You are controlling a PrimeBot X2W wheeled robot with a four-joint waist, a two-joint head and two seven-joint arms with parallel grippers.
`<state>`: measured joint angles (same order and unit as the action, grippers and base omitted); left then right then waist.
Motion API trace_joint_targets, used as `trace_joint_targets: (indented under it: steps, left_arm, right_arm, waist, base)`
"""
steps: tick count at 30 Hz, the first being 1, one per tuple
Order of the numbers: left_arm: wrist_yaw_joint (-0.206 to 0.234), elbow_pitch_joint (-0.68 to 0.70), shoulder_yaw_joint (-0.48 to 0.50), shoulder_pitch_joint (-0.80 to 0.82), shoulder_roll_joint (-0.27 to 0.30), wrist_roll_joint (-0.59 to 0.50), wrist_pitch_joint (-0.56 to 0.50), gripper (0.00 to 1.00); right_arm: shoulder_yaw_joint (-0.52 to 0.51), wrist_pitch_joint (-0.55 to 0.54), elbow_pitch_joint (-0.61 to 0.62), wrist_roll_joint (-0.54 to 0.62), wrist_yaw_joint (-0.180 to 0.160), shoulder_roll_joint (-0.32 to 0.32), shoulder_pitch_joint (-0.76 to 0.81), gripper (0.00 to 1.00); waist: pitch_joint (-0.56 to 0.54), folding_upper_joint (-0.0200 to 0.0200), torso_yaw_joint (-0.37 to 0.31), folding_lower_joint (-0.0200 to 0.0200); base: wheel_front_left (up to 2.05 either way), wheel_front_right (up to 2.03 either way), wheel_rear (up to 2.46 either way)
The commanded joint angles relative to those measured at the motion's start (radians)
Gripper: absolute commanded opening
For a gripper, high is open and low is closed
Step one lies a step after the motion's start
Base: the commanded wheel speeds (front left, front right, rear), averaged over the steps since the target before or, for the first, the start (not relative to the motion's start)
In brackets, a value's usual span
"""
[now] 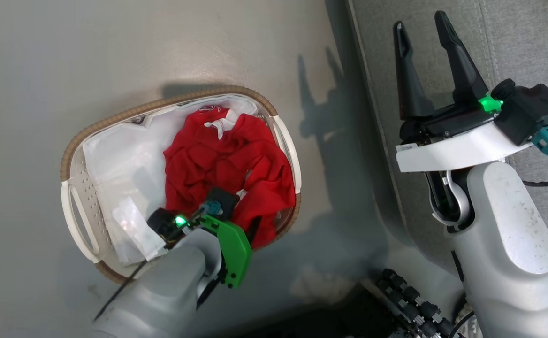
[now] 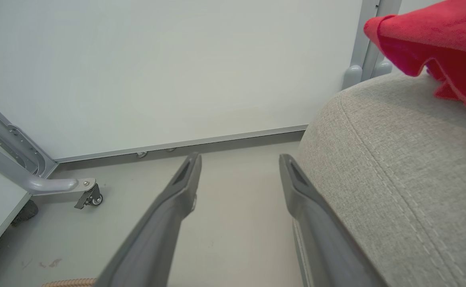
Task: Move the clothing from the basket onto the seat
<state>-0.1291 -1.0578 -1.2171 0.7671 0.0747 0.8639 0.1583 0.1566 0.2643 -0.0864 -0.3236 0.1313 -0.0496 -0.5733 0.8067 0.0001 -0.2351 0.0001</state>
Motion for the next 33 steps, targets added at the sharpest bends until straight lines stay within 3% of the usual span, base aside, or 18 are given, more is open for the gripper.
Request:
trace_joint_targets:
  steps: [1,18,19,20,33]
  left_arm:
    - [-0.002,-0.013,-0.007,0.030,0.011,0.005,-0.001,1.00]
    - [-0.002,-0.189,-0.056,0.127,0.010,-0.050,-0.018,1.00]
    - [-0.002,-0.193,-0.056,0.123,0.011,-0.048,-0.021,0.39]
    - [-0.002,-0.195,-0.057,0.119,0.011,-0.047,-0.019,0.00]
    - [-0.002,-0.204,-0.027,0.025,-0.006,0.025,0.078,0.00]
  right_arm:
    - [0.002,0.000,0.009,0.008,-0.001,-0.003,-0.017,1.00]
    - [0.030,0.000,0.074,0.020,-0.001,-0.003,-0.049,1.00]
    - [0.031,0.000,0.074,0.017,-0.001,-0.003,-0.049,1.00]
    - [0.032,0.000,0.072,0.015,-0.001,-0.003,-0.050,1.00]
    - [0.030,0.000,0.001,-0.003,-0.001,-0.003,-0.008,1.00]
  waist:
    - [0.016,-0.0001,0.001,-0.0001]
    - [0.079,-0.0001,-0.007,-0.0001]
    - [0.077,-0.0001,-0.008,-0.0001]
    - [0.074,-0.0001,-0.008,-0.0001]
    - [-0.091,-0.0001,0.014,-0.0001]
  base:
    - [0.00,0.00,0.00]
    - [0.00,0.00,0.00]
    - [0.00,0.00,0.00]
    - [0.00,0.00,0.00]
    - [0.00,0.00,0.00]
